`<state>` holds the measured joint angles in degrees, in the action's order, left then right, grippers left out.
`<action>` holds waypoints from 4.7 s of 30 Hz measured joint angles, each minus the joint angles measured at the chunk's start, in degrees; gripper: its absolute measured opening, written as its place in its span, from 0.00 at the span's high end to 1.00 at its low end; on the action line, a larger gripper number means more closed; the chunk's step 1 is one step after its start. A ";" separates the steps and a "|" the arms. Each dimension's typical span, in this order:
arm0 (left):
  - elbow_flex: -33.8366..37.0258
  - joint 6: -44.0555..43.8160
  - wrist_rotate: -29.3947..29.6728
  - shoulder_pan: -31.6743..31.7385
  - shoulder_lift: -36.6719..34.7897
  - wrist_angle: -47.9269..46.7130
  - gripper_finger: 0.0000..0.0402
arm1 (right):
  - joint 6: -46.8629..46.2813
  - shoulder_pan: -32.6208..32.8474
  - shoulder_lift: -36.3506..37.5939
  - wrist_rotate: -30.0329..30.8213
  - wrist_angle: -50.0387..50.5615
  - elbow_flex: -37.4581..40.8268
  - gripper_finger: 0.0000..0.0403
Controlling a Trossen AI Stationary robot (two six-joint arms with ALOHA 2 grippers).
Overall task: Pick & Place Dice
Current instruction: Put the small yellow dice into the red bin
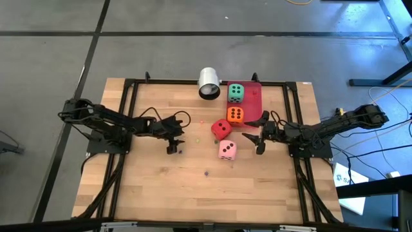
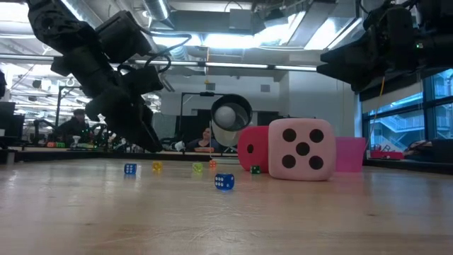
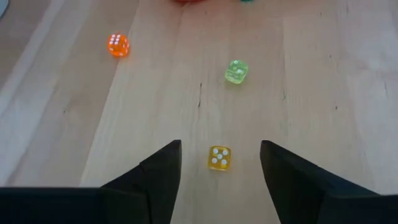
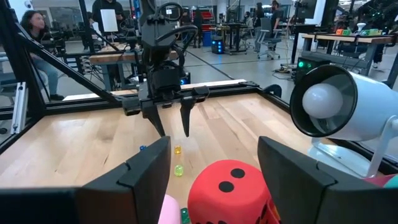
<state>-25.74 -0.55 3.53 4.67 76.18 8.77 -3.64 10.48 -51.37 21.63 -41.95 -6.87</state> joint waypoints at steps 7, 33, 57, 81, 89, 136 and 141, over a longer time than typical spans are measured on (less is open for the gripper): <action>-0.04 0.89 1.84 0.00 1.38 0.70 0.48 | 1.00 0.00 0.00 -0.02 0.01 0.00 0.41; -0.09 0.28 -1.80 -0.04 8.66 5.40 0.48 | 1.07 -0.02 0.00 -0.04 0.00 0.00 0.41; -0.20 0.22 -0.71 0.00 9.62 4.32 0.48 | 0.98 -0.02 0.00 -0.07 0.01 0.00 0.40; -0.07 -0.27 -0.57 0.00 9.65 3.25 0.78 | 0.94 -0.02 0.00 -0.07 0.02 0.00 0.41; 0.02 -0.12 -1.27 0.02 9.43 4.44 0.89 | 0.94 -0.02 0.00 -0.07 0.02 0.00 0.41; -1.07 35.44 22.51 -10.72 -25.03 14.05 0.93 | -22.00 -19.02 -32.29 -36.57 -4.12 -28.11 0.41; -4.86 39.94 25.79 -13.54 -19.57 13.37 0.93 | -30.13 -22.22 -41.44 -41.06 -12.83 -29.10 0.41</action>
<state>-30.60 39.39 29.32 -8.88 56.62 22.14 -33.77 -11.74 -92.81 -19.43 -54.79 -35.98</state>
